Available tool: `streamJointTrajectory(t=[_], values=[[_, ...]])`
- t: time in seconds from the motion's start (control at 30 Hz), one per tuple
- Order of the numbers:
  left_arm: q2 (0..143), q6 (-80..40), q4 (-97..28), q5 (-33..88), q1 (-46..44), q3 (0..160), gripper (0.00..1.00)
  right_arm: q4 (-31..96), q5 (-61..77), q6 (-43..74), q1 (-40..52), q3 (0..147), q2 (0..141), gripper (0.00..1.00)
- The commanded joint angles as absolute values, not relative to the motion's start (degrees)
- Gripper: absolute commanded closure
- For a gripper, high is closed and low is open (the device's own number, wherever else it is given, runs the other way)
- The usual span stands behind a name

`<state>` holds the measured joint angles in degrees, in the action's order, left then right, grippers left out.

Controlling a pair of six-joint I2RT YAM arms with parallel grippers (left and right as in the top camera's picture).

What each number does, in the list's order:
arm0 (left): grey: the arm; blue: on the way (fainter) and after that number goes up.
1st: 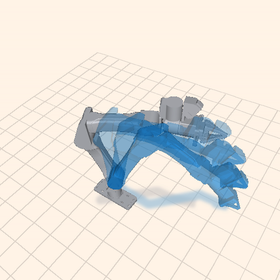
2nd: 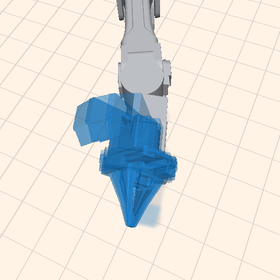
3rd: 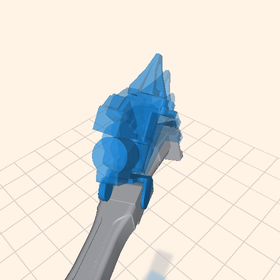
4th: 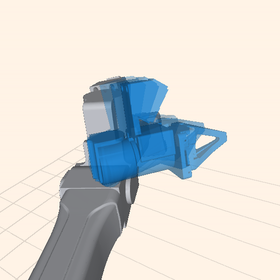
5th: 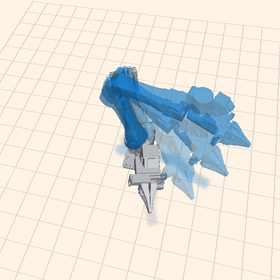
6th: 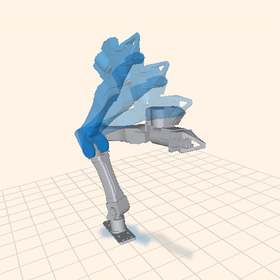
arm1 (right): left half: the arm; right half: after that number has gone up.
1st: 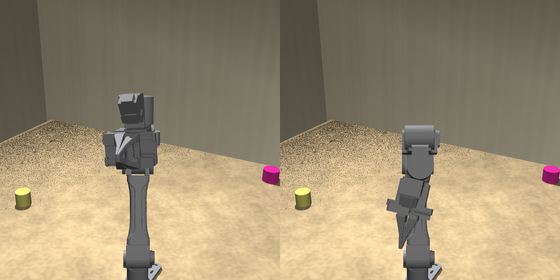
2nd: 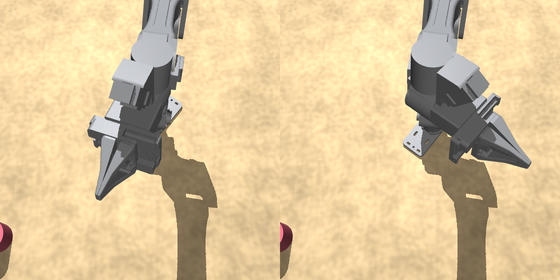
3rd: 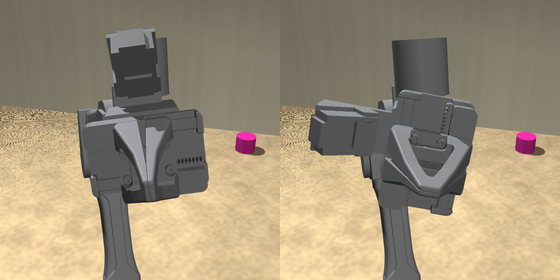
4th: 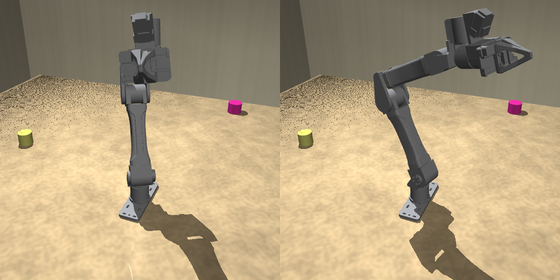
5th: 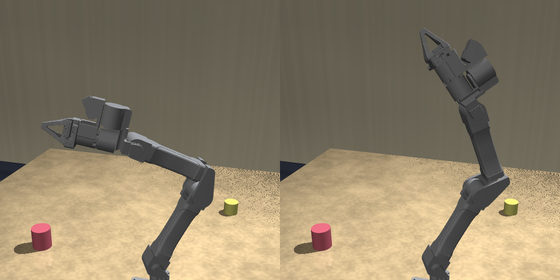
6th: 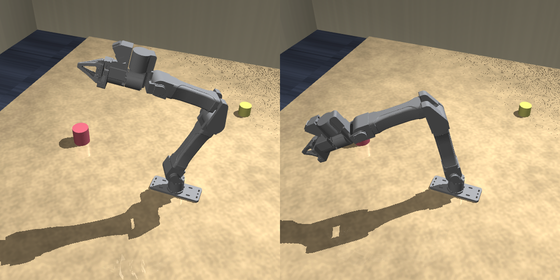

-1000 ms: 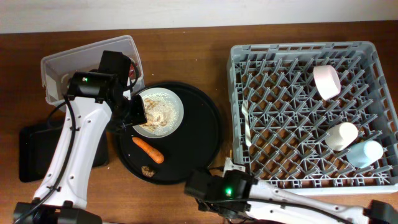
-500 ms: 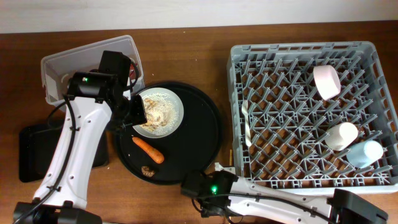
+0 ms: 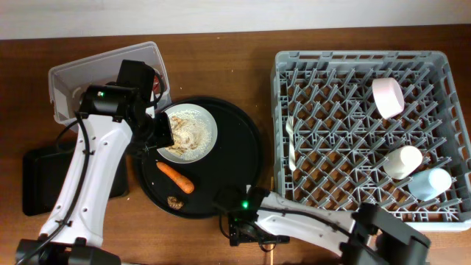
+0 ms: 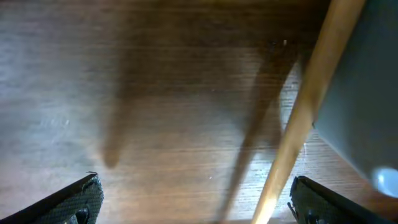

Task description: Sort waste into correct bins and load items into the dishwasher rack

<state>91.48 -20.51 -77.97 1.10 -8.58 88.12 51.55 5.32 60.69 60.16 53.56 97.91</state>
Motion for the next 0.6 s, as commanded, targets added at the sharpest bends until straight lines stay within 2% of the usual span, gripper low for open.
streamJointTrajectory(t=[0.0, 0.1, 0.17, 0.27, 0.33, 0.57], values=[[90.28, -19.59, -77.82, 1.28, -8.34, 87.99, 0.46, 51.4, 2.94, 62.83, 58.41, 53.41, 98.43, 0.01], [90.28, -19.59, -77.84, 1.3, -8.34, 87.99, 0.46, 50.92, 3.09, 62.87, 58.54, 53.39, 99.42, 0.0], [90.28, -19.59, -78.06, 1.3, -8.34, 87.99, 0.46, 49.36, 3.86, 62.85, 58.52, 53.41, 100.71, 0.12], [90.28, -19.62, -78.02, 1.3, -8.34, 87.99, 0.46, 48.77, 3.9, 62.87, 58.52, 53.39, 100.79, 0.44], [90.28, -19.62, -78.08, 1.3, -8.34, 87.99, 0.46, 47.72, 3.88, 62.87, 58.52, 53.41, 100.79, 0.51], [90.28, -19.62, -78.24, 1.32, -8.34, 87.99, 0.46, 42.33, 3.07, 68.29, 58.52, 51.18, 100.79, 0.51]])
